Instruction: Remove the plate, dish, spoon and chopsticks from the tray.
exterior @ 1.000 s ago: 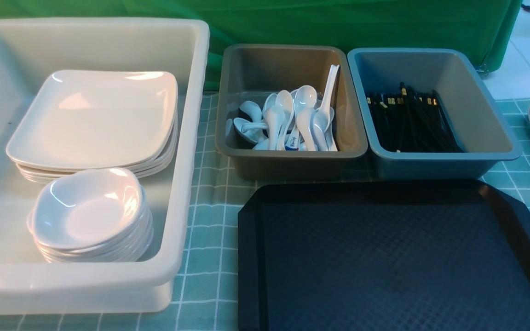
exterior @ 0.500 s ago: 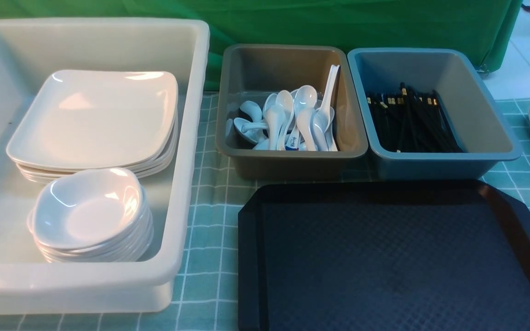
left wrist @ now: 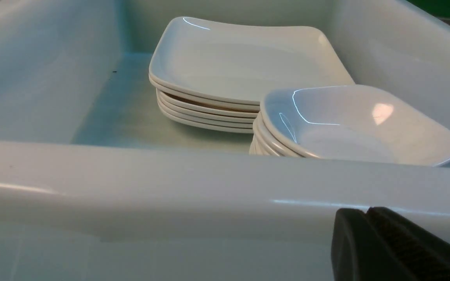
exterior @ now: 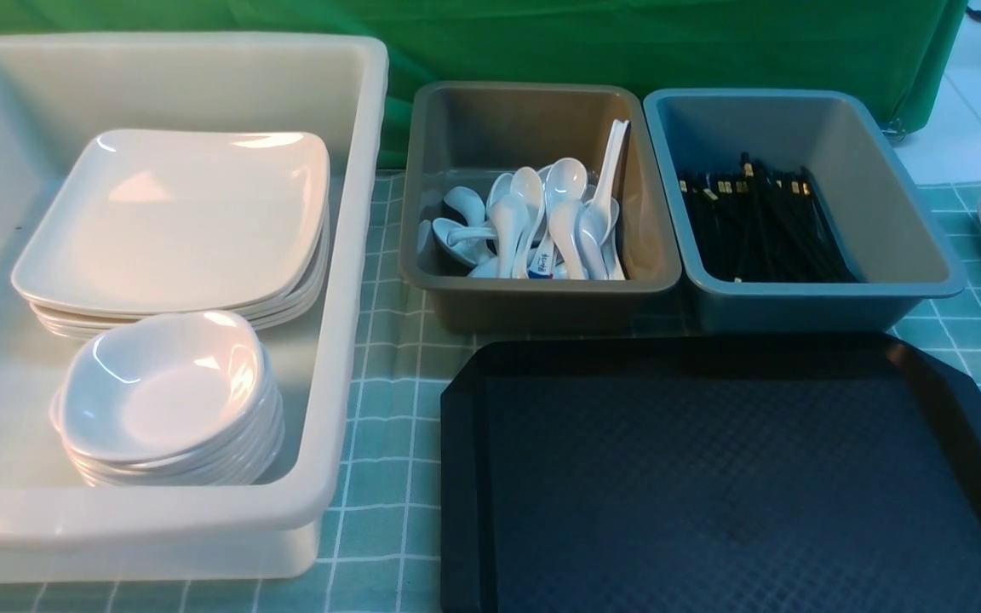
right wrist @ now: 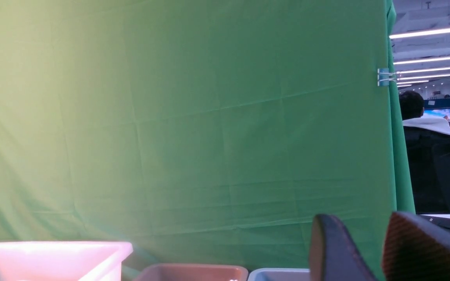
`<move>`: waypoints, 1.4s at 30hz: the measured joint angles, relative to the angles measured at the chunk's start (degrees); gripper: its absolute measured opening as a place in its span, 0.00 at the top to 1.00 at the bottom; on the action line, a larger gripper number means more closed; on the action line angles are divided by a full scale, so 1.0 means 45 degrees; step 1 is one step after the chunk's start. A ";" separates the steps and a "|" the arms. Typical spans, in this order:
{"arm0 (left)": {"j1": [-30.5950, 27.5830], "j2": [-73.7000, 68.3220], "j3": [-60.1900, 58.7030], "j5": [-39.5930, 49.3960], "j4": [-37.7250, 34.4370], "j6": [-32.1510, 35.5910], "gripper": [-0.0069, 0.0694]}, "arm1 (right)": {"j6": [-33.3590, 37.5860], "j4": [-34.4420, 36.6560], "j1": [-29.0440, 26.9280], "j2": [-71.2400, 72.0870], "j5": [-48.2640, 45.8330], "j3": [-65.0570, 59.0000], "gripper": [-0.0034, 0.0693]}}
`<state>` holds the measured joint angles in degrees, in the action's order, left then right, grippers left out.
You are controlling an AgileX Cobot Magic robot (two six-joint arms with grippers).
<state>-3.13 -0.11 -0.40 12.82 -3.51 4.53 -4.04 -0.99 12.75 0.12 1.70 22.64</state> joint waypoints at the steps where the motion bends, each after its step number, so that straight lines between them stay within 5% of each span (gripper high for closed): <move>1: 0.0000 0.0000 0.0000 0.0000 0.0000 0.0000 0.89 | 0.0000 0.0000 0.0000 0.0000 0.0000 0.0000 0.62; 19: 0.0000 0.0000 0.0000 0.0000 0.0006 0.0000 0.89 | 0.0309 0.0000 0.0000 0.0000 -0.0017 0.0000 0.62; 35: 0.0000 0.0000 0.0000 0.0014 0.0006 0.0000 0.89 | 0.1538 -0.1165 -0.0033 -0.0116 -0.2489 -0.2062 0.62; 39: 0.0000 0.0002 0.0000 0.0014 0.0016 0.0000 0.89 | 0.1538 -0.1165 -0.0766 -0.0039 -0.2890 -0.2866 0.62; 42: 0.0000 0.0002 0.0000 0.0025 0.0016 0.0000 0.89 | 0.1538 -0.1165 -0.2504 -0.0039 -0.3027 -0.4226 0.62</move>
<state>-3.13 -0.10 -0.40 12.93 -3.44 4.53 2.88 -6.23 1.49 -0.05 -11.92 3.62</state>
